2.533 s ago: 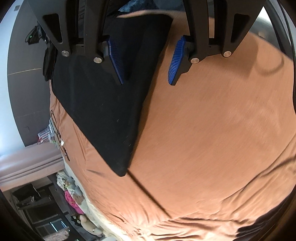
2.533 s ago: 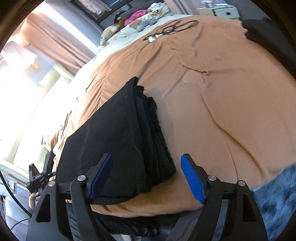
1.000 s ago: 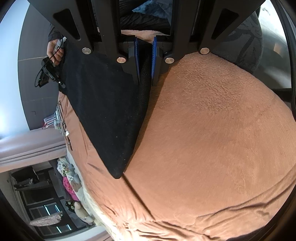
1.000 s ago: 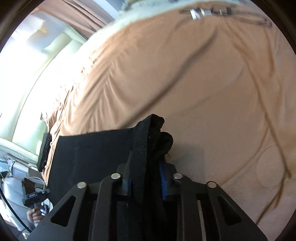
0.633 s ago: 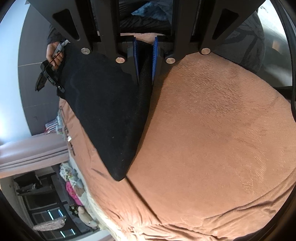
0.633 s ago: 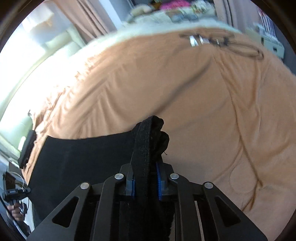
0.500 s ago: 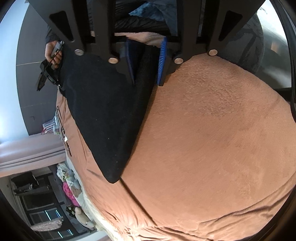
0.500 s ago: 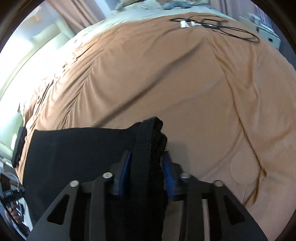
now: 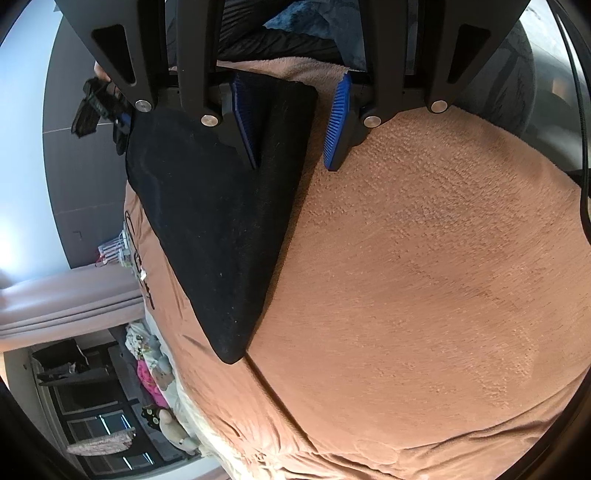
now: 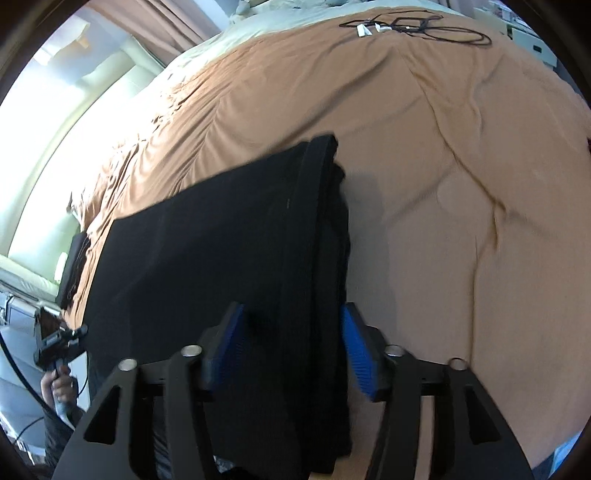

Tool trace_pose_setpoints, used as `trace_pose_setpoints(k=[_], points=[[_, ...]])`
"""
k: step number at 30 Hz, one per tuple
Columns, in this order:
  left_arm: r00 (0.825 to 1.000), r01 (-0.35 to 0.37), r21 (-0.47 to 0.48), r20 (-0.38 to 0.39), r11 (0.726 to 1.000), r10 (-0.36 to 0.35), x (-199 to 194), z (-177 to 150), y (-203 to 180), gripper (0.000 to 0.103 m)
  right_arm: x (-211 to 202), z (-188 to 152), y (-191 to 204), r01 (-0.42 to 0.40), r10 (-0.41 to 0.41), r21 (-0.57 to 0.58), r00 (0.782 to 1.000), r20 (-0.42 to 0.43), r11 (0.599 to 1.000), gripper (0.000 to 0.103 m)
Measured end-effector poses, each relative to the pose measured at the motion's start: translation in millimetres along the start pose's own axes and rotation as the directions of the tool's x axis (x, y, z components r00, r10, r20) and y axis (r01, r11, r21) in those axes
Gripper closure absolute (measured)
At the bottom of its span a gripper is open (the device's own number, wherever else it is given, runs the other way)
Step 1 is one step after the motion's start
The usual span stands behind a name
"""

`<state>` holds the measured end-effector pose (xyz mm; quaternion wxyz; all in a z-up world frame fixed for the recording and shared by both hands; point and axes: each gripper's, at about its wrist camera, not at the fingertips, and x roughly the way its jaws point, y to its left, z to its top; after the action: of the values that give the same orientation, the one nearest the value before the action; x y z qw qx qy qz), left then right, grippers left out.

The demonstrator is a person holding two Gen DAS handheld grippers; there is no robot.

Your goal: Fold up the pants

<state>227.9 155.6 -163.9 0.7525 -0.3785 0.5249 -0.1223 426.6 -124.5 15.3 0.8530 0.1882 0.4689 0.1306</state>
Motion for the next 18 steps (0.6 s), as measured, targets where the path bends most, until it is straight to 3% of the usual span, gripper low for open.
trace_pose_setpoints(k=[6, 9, 10, 12, 13, 18], points=[[1.000, 0.005, 0.011, -0.002, 1.000, -0.005, 0.1, -3.1, -2.0, 0.064, -16.7, -23.7, -8.1, 0.006, -0.006, 0.002, 1.000, -0.008, 1.000, 0.043], [1.000, 0.013, 0.019, -0.006, 1.000, -0.013, 0.3, -6.8, -2.9, 0.064, -19.1, -36.0, -14.7, 0.056, -0.055, 0.015, 0.998, -0.027, 0.998, 0.043], [1.000, 0.018, 0.020, -0.008, 1.000, -0.017, 0.3, -8.5, -2.7, 0.064, -17.7, -39.9, -18.0, 0.061, -0.060, 0.022, 0.998, -0.035, 0.998, 0.048], [1.000, 0.023, 0.020, -0.009, 1.000, -0.023, -0.1, -11.1, -1.4, 0.064, -14.1, -46.8, -21.1, 0.056, -0.055, 0.030, 0.998, -0.043, 0.998, 0.073], [1.000, 0.028, 0.019, -0.008, 0.999, -0.028, -0.8, -12.2, -0.5, 0.064, -13.7, -49.4, -21.5, 0.069, -0.068, 0.026, 0.997, -0.037, 0.997, 0.079], [0.999, 0.049, 0.012, -0.005, 0.999, -0.048, -5.1, -18.4, 2.9, 0.063, -30.4, -55.7, -23.0, 0.085, -0.087, 0.053, 0.996, 0.033, 0.995, 0.093]])
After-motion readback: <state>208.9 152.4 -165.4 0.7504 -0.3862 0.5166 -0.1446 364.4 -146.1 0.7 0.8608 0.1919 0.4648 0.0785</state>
